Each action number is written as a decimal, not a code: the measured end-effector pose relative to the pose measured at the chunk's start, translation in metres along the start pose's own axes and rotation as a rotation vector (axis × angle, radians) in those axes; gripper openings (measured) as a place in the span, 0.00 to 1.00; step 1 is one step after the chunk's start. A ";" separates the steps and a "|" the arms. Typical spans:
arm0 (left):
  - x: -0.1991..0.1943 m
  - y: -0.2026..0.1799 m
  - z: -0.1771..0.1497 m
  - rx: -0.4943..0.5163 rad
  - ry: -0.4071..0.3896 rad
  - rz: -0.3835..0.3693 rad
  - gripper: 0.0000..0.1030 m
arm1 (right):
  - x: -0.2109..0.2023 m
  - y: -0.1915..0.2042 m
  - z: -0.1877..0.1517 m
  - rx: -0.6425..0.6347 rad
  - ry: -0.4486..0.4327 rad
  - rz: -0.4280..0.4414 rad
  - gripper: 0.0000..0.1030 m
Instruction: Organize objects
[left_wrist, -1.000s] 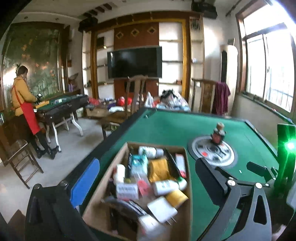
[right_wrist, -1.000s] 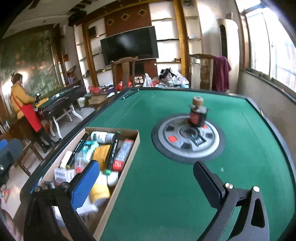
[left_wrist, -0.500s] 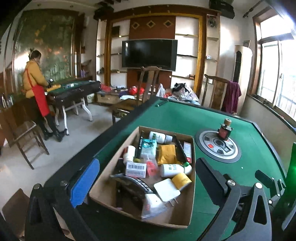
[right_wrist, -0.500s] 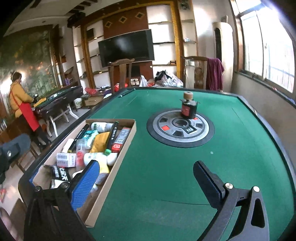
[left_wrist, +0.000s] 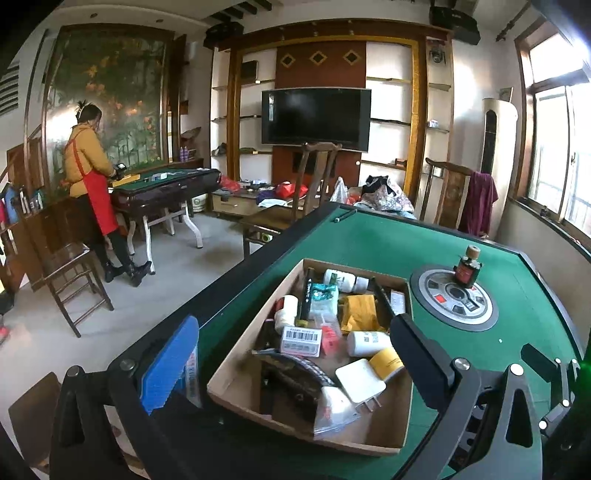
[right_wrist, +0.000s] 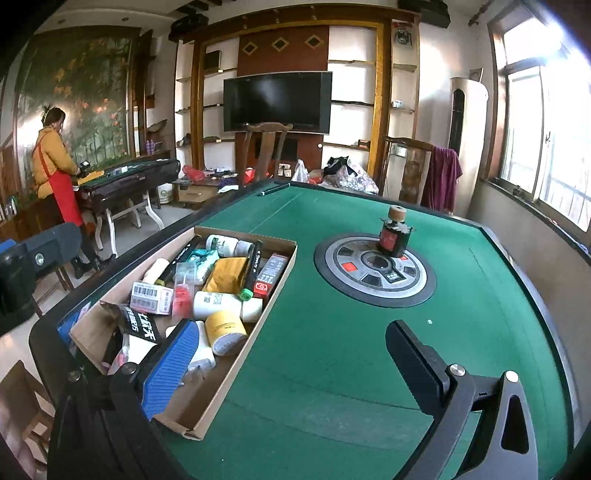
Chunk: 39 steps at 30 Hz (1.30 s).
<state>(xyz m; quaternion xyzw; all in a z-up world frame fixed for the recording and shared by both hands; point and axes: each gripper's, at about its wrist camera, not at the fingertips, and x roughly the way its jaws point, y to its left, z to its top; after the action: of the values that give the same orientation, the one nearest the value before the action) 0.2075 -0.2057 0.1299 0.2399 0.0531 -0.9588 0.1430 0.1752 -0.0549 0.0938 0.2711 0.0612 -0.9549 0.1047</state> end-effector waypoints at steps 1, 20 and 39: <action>0.001 0.000 -0.001 0.003 0.003 0.006 1.00 | 0.000 0.001 -0.001 -0.001 0.001 0.000 1.00; 0.006 -0.006 -0.010 0.046 0.041 0.028 1.00 | 0.000 0.006 -0.006 -0.010 0.009 0.007 1.00; 0.006 -0.026 -0.020 0.085 0.088 -0.007 1.00 | 0.002 0.003 -0.008 -0.019 0.013 0.003 1.00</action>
<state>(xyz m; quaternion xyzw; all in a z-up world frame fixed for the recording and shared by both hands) 0.2038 -0.1793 0.1099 0.2877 0.0194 -0.9491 0.1270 0.1784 -0.0566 0.0862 0.2764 0.0704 -0.9523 0.1084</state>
